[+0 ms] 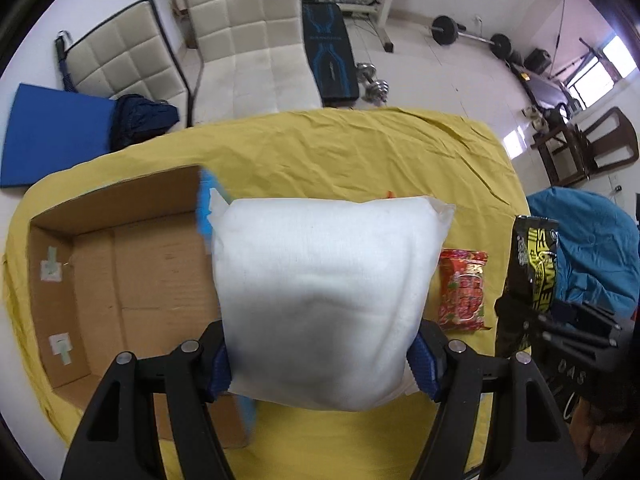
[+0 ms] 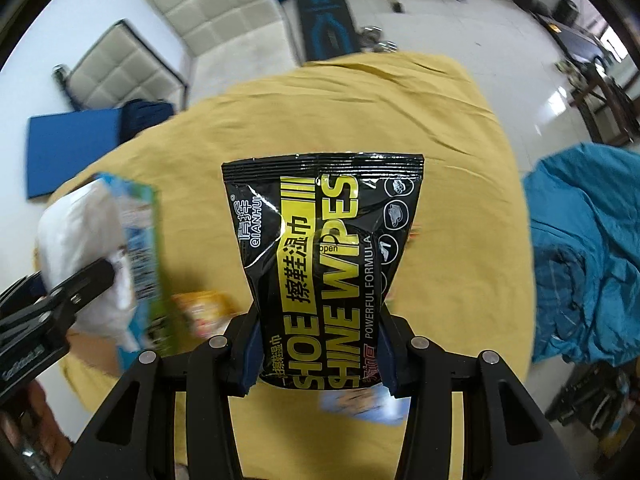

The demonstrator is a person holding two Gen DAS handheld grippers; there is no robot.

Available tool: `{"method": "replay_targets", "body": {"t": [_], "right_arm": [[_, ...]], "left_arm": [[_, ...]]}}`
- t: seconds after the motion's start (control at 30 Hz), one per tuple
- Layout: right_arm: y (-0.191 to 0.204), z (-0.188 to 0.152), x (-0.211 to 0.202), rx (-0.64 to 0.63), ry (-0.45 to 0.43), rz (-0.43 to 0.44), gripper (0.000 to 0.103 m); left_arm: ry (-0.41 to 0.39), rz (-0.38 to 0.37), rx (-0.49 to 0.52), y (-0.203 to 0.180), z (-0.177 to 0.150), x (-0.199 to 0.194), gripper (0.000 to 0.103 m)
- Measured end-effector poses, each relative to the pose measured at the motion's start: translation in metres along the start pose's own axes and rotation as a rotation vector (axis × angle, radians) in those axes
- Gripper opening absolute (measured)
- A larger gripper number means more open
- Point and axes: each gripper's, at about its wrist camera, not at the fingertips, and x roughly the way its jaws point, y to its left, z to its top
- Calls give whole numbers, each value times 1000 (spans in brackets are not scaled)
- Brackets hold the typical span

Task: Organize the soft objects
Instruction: 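Carry both packs into the cardboard box and open both tools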

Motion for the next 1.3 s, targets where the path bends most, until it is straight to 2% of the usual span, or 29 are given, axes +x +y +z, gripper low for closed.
{"method": "replay_targets", "body": {"t": [0.3,0.43,0.57,0.7,0.93,1.13,1.3], "right_arm": [[128,-28,-19,-74,-5,92,49],[184,-29,-8,-76,21,131,49],[230,-18,22,-73,58,151,49],[262,-1,58,-75,87,138,49],[306,21,115,-107,120,57,49],[322,28,160,-121,157,-10,49],[329,29,184,-136,178,-45,49]], "left_arm": [[-27,-2,-72,104,-10,-32,69],[-8,-9,-99,155,-16,-33,69],[32,-26,-127,202,-16,-22,69],[89,-50,-134,237,-9,2,69],[183,-119,-156,277,7,52,69],[225,-171,-161,295,14,79,69],[243,-185,-132,298,16,95,72]]}}
